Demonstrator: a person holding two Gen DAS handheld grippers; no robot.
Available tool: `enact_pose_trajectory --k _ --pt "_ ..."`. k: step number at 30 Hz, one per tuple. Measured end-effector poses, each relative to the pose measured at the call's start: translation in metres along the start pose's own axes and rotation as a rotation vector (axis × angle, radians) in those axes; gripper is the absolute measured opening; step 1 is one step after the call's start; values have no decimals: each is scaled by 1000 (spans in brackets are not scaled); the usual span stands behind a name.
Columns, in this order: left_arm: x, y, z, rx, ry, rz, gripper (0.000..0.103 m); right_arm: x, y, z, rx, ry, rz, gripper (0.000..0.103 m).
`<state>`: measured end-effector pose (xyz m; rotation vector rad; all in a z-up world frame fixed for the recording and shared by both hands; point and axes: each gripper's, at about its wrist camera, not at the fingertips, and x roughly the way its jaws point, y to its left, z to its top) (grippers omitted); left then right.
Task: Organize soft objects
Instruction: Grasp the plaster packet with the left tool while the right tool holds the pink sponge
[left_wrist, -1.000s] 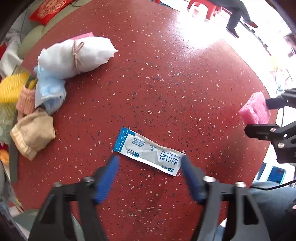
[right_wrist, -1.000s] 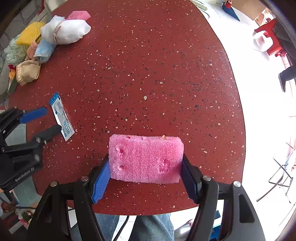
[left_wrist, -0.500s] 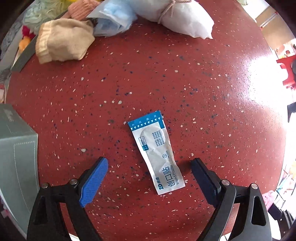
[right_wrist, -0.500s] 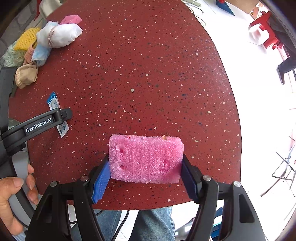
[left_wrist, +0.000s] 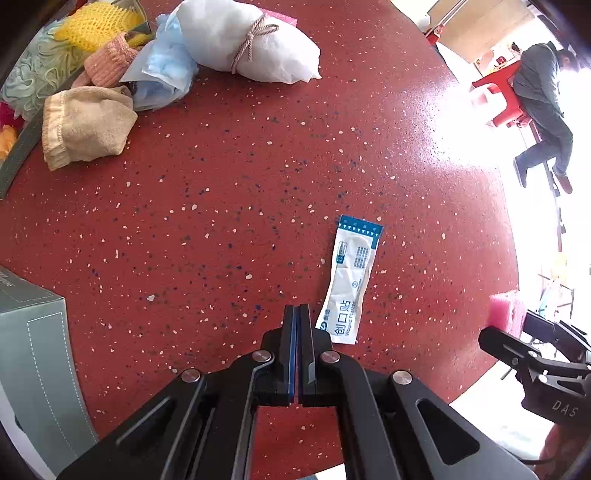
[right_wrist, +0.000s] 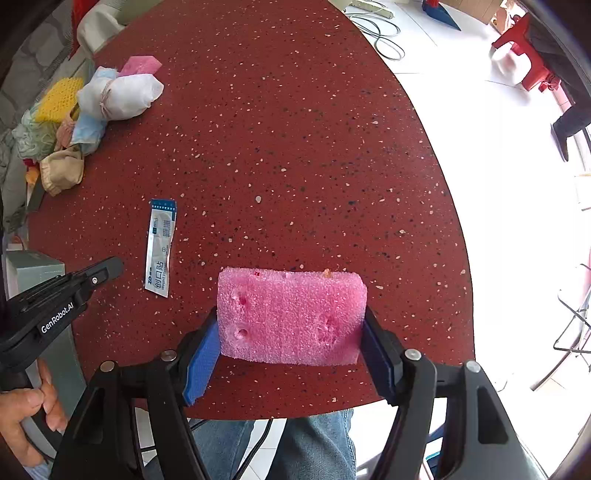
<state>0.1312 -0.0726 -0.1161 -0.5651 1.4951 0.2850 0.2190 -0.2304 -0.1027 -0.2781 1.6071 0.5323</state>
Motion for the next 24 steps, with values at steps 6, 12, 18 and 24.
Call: enact_pose_trajectory --k 6,12,18,24 --pt "12 -22 13 83 13 -19 41 -7 -2 -4 -13 -3 7 73" --pt "18 -57 21 179 -10 121 77 -11 -15 -9 7 4 -8 73" --pt "20 -85 10 336 -2 190 20 -10 -35 -17 61 25 -7 73" --pt "-3 -38 3 252 -13 66 20 -20 -42 -10 65 -4 11 73"
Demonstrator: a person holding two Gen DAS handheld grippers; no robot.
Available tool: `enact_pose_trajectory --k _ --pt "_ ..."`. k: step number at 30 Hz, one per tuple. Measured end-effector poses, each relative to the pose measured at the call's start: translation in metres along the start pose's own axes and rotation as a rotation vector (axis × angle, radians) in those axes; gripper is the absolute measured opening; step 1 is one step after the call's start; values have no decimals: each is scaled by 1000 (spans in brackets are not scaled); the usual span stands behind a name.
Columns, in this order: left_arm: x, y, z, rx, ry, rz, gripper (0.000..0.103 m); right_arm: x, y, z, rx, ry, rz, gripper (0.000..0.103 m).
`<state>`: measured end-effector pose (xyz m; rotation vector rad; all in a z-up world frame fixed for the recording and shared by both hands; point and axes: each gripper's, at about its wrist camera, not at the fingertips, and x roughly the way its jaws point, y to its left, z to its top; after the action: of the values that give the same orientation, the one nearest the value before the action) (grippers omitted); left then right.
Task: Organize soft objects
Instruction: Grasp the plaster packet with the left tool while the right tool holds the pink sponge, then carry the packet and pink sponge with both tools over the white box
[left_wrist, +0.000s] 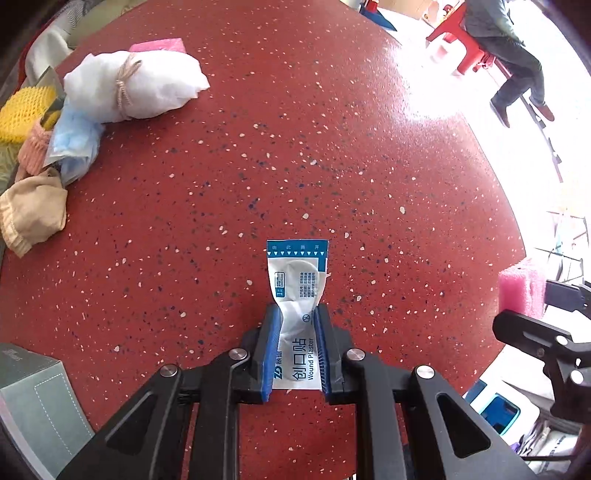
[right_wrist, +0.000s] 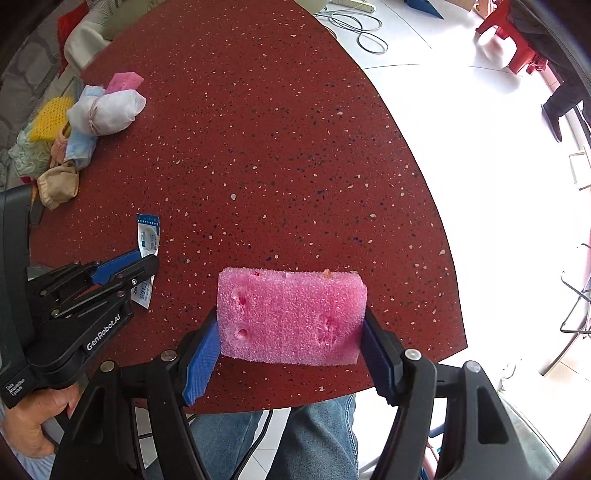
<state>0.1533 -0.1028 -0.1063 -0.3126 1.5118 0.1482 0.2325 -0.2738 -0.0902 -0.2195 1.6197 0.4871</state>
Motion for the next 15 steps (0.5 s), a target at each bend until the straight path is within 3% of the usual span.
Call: enact_pose_trajectory --k 7,10,15 --pt "-37 56 -25 -60 -49 -25 20 -4 11 6 -25 -5 20 73" --pt "-51 65 -54 -87 -73 -24 20 -8 28 3 -66 -10 18 73" --pt "-88 86 -67 -138 -118 -21 20 -14 61 2 -150 -17 13 73"
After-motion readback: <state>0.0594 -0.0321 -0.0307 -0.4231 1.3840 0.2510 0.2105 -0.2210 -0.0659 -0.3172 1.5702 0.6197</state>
